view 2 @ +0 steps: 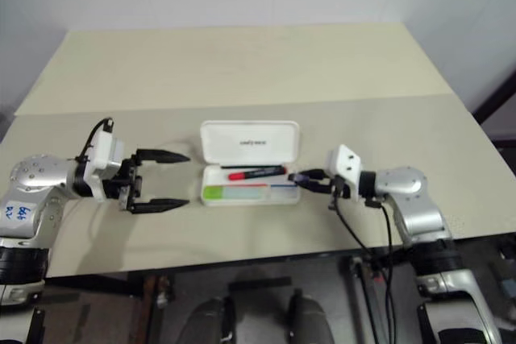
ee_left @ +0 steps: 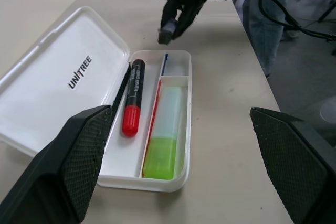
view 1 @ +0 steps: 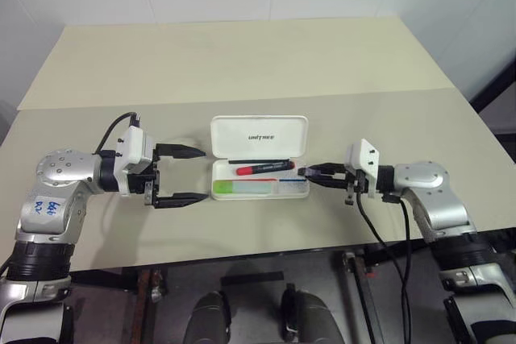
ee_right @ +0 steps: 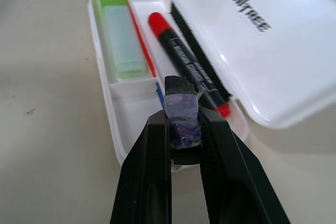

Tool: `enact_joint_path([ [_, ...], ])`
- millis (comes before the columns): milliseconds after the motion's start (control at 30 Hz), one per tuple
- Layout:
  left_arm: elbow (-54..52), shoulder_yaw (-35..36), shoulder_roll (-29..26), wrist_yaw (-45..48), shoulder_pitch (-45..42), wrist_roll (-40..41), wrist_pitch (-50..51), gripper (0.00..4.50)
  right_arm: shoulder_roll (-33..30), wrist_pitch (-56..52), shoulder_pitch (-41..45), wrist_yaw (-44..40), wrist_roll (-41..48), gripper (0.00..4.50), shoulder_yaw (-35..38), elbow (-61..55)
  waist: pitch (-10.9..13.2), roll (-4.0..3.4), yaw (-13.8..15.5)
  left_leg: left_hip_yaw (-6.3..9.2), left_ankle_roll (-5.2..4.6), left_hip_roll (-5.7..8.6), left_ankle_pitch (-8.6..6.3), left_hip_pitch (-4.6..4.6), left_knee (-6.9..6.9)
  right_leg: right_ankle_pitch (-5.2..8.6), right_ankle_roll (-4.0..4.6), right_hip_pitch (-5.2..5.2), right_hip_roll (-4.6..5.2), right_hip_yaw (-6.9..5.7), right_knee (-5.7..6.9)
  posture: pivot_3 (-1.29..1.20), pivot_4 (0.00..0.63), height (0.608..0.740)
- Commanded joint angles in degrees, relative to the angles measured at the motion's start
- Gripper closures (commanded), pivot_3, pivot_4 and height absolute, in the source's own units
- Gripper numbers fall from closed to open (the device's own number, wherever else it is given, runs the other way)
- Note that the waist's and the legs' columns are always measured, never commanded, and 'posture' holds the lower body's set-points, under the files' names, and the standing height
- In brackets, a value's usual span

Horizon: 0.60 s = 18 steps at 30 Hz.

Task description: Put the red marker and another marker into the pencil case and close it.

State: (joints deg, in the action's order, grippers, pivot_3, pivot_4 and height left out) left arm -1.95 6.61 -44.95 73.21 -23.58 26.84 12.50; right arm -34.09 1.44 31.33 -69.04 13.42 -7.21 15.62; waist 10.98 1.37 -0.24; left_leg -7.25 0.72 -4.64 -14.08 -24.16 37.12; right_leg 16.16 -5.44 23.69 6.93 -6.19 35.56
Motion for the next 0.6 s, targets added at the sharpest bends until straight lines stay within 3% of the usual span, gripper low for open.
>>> enact_joint_path([
  [33,-3.9,1.4,0.2,-1.7,1.4,1.7,0.8,0.00,1.5,2.4,2.4,-2.0,-0.8,4.12,-1.4,2.8,0.0,0.00,-0.1,-0.01,0.01,-0.02,-0.01,0.02,0.01,0.00,0.00,0.00,-0.02,0.03,0.01,0.00,0.150,0.740],
  [433,-6.5,2.0,-0.2,-4.1,3.6,2.4,1.7,0.00,3.4,1.0,3.9,-3.9,-2.0,4.12,-2.2,6.2,0.0,0.00,0.0,-0.01,0.24,-0.12,0.07,0.03,0.01,0.01,0.04,0.04,-0.14,0.08,0.05,0.00,0.150,0.740],
  [467,-6.5,1.9,-0.1,-4.2,3.6,2.4,1.7,0.00,4.0,2.2,4.4,-2.6,-2.7,3.36,-2.0,7.0,0.0,0.00,0.0,-0.01,0.24,-0.12,0.06,0.03,0.01,0.01,0.04,0.04,-0.14,0.08,0.06,0.00,0.150,0.740],
  [600,-6.5,1.6,0.1,-4.6,3.3,2.4,1.7,0.00,4.9,3.4,5.5,-2.3,-2.6,2.05,-1.5,6.7,0.0,0.00,-0.1,-0.01,0.26,-0.15,0.07,0.04,0.01,0.01,0.06,0.05,-0.17,0.09,0.08,0.00,0.150,0.740],
])
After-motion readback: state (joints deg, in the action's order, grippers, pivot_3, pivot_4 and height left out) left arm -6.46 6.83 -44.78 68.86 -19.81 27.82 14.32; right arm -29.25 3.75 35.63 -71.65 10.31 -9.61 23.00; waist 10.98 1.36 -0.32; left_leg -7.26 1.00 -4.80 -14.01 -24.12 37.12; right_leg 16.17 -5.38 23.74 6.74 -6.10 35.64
